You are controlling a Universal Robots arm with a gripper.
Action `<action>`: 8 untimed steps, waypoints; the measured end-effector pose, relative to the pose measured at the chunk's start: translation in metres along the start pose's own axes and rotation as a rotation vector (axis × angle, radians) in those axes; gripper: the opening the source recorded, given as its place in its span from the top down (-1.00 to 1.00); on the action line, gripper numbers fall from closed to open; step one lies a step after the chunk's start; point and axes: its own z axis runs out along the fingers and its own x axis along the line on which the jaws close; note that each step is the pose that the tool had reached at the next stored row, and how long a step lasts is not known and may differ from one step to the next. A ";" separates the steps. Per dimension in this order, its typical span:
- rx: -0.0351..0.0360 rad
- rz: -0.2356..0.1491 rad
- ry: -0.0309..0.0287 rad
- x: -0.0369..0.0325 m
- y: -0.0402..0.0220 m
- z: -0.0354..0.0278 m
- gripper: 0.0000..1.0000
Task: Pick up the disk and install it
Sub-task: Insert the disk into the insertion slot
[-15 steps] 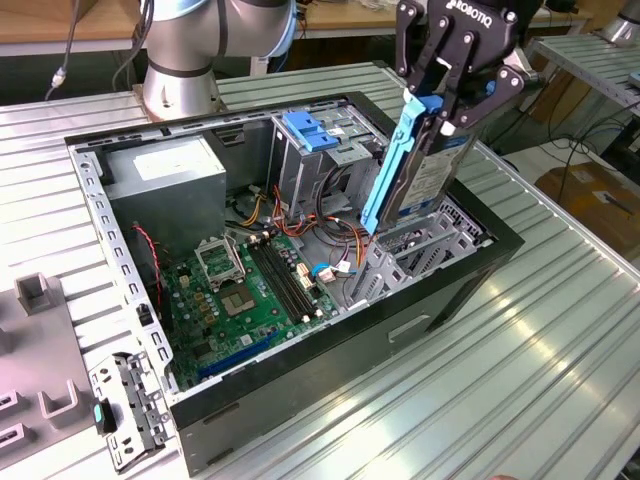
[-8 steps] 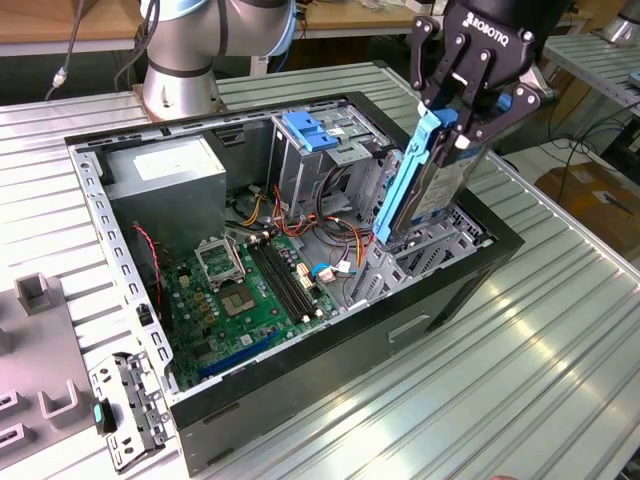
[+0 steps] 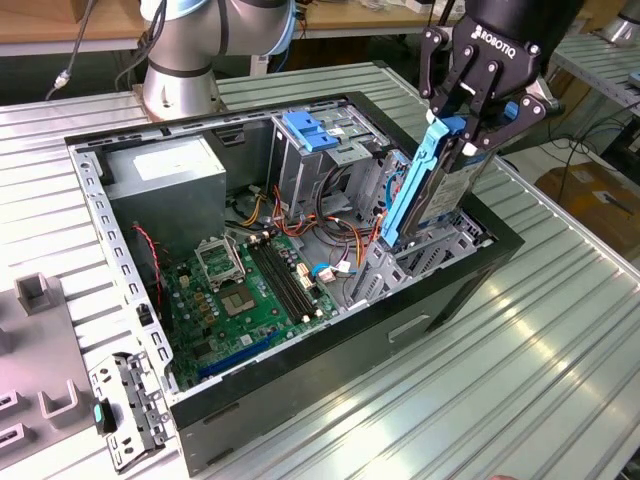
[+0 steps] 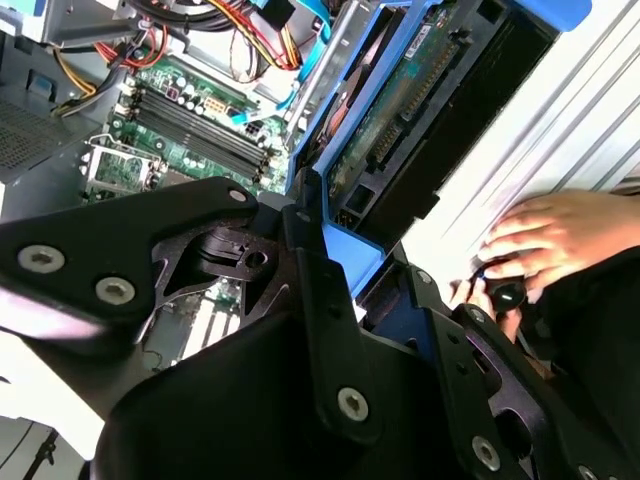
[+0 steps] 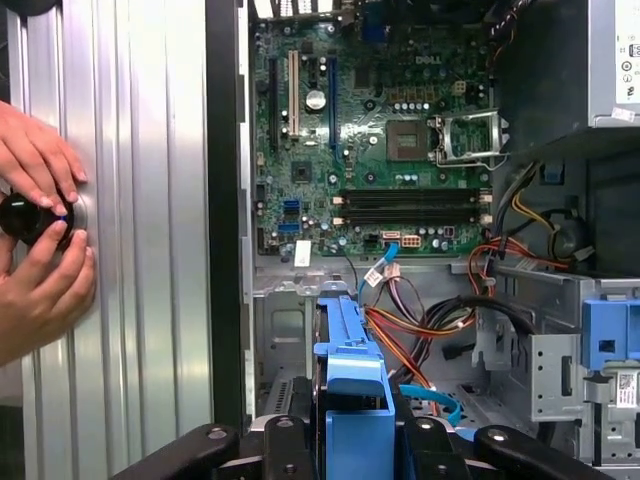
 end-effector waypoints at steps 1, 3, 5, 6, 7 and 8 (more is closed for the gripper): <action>-0.0002 0.003 0.0000 0.0000 -0.0002 0.0016 0.26; -0.0004 0.003 0.0001 -0.0001 -0.0002 0.0043 0.26; -0.0005 0.003 0.0000 -0.0002 -0.0001 0.0054 0.26; -0.0005 0.003 0.0000 -0.0002 -0.0001 0.0058 0.26; -0.0005 0.003 0.0001 -0.0002 -0.0001 0.0062 0.26; -0.0004 0.003 0.0001 -0.0002 -0.0001 0.0066 0.26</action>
